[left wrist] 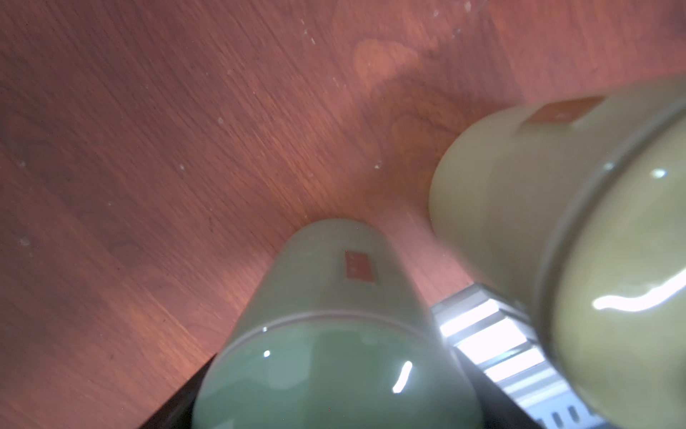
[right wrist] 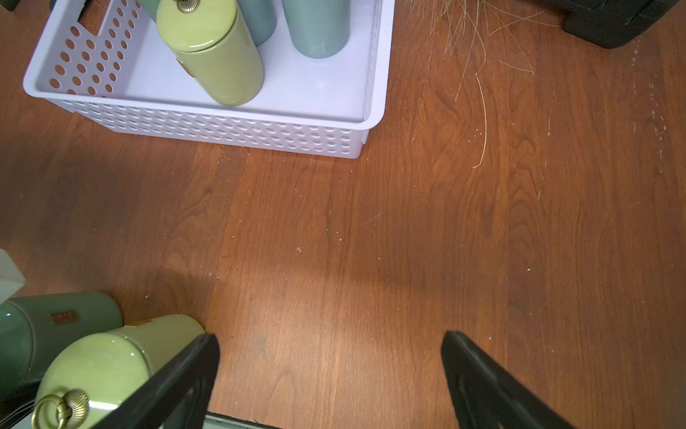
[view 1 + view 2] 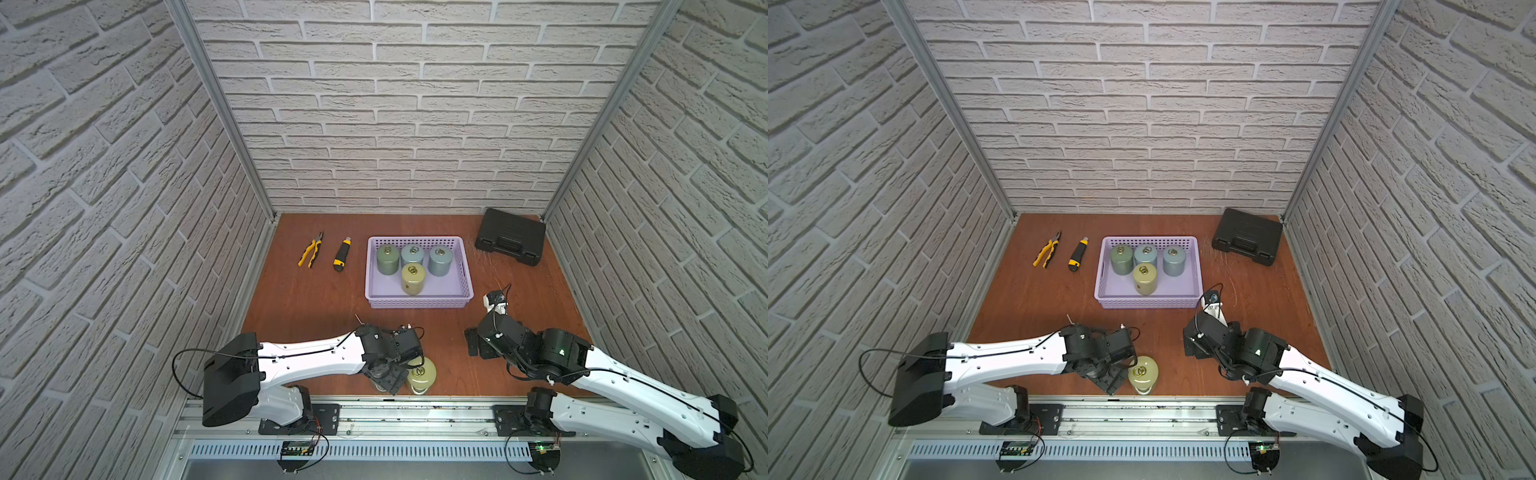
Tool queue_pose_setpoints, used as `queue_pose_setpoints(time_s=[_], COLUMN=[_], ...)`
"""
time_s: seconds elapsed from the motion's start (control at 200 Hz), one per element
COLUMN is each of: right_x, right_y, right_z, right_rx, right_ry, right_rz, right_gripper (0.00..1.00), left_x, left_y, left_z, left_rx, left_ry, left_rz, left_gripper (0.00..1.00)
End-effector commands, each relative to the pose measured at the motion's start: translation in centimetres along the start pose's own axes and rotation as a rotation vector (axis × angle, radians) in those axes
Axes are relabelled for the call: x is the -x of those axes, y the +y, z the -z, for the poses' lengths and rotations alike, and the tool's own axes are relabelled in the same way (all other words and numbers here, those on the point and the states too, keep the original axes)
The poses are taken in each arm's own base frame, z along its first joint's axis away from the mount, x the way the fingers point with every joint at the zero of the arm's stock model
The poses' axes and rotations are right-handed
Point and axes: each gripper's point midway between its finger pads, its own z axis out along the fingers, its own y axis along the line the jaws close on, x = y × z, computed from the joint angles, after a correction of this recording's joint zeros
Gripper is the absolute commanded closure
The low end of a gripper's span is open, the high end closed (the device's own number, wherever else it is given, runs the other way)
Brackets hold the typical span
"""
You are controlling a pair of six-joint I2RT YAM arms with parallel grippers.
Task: Take the tea canister out of the basket
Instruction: Place the tea canister at the center of the board.
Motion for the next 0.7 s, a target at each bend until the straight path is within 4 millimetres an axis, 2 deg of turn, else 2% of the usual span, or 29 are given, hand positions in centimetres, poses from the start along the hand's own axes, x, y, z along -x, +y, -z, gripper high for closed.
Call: queue_pose_setpoints(time_s=[0.0,0.105,0.44,0.695], right_x=[0.2,0.4,2.3,4.1], right_y=[-0.5,-0.2,2.0,5.7], right_z=[0.0,0.0,0.0,-1.1], right_rx=[-0.017,-0.01,0.037,0.091], right_ry=[-0.017,-0.021,-0.049,-0.038], right_rz=[-0.013,-0.004,0.113,0.217], right_gripper=[0.02,0.02,0.0,0.0], left_x=[-0.1,-0.2,-0.2,0.4], left_y=[0.0,0.2,0.8,1.8], left_z=[0.2,0.4,1.8,4.1], left_rx=[-0.013,-0.014,-0.001,0.018], left_ry=[-0.022,-0.032,-0.055,-0.107], left_rz=[0.015,0.027,0.046,0.073], left_gripper=[0.22,0.02,0.02,0.02])
